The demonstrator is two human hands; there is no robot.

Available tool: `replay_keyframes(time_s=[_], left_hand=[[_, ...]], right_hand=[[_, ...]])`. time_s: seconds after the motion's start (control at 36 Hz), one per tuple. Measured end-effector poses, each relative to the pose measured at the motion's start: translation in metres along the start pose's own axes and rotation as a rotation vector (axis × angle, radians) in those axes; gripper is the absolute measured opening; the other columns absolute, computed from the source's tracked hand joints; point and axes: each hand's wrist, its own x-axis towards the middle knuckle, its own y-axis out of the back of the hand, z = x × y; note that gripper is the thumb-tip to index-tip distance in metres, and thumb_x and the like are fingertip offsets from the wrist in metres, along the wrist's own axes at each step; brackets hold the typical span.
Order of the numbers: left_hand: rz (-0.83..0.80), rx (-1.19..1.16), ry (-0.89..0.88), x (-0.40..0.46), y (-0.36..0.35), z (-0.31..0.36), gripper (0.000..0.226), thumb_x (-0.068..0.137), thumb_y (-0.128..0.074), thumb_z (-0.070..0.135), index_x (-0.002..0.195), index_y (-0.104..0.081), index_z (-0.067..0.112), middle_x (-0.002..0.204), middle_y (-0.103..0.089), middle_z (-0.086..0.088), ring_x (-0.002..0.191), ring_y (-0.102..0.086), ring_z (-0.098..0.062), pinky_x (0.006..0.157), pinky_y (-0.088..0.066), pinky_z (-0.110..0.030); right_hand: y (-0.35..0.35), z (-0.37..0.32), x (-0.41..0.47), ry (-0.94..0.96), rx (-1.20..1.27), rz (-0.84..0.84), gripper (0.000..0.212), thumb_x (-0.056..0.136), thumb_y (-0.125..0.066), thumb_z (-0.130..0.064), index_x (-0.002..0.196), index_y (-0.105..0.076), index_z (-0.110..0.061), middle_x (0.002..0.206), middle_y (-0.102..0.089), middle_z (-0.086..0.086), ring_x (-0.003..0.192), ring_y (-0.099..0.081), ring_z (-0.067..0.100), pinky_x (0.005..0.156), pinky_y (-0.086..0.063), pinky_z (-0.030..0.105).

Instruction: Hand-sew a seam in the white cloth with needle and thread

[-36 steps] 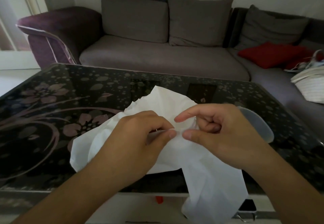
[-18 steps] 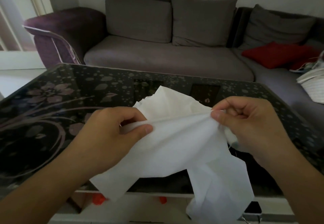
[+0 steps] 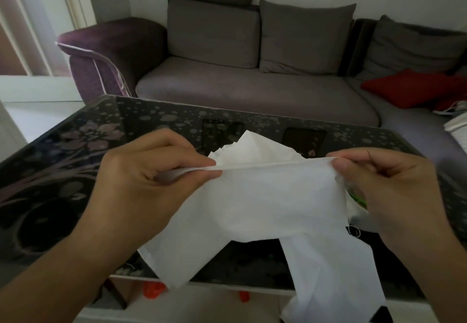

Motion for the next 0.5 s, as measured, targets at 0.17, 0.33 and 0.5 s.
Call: replay_keyframes(time_s=[0.17, 0.33, 0.5], left_hand=[[-0.063, -0.08, 0.118, 0.005, 0.001, -0.009, 0.016, 0.078, -0.083, 0.028, 0.094, -0.083, 0.027, 0.093, -0.071, 0.017, 0.089, -0.069, -0.006, 0.08, -0.048, -0.005], [-0.299, 0.096, 0.371, 0.007, -0.003, -0.023, 0.01, 0.076, -0.084, 0.039, 0.078, -0.076, 0.042, 0.09, -0.07, 0.021, 0.084, -0.065, -0.001, 0.081, -0.05, -0.02], [-0.578, 0.122, 0.375, 0.003, -0.02, -0.006, 0.045, 0.075, -0.073, 0.066, 0.116, -0.062, 0.051, 0.109, -0.064, 0.032, 0.106, -0.057, 0.01, 0.095, -0.049, -0.018]], right_hand=[[0.001, -0.001, 0.005, -0.022, 0.114, -0.116, 0.01, 0.078, -0.078, -0.016, 0.086, -0.083, -0.02, 0.054, -0.057, 0.001, 0.049, -0.045, 0.008, 0.056, -0.048, 0.017], [-0.007, -0.004, 0.0, -0.02, 0.082, -0.279, 0.01, 0.085, -0.075, -0.012, 0.081, -0.081, -0.02, 0.06, -0.056, 0.012, 0.057, -0.049, 0.022, 0.062, -0.05, 0.033], [-0.012, -0.009, -0.004, 0.138, -0.111, -0.366, 0.014, 0.088, -0.076, -0.018, 0.079, -0.078, -0.029, 0.059, -0.05, 0.018, 0.052, -0.046, 0.023, 0.054, -0.045, 0.018]])
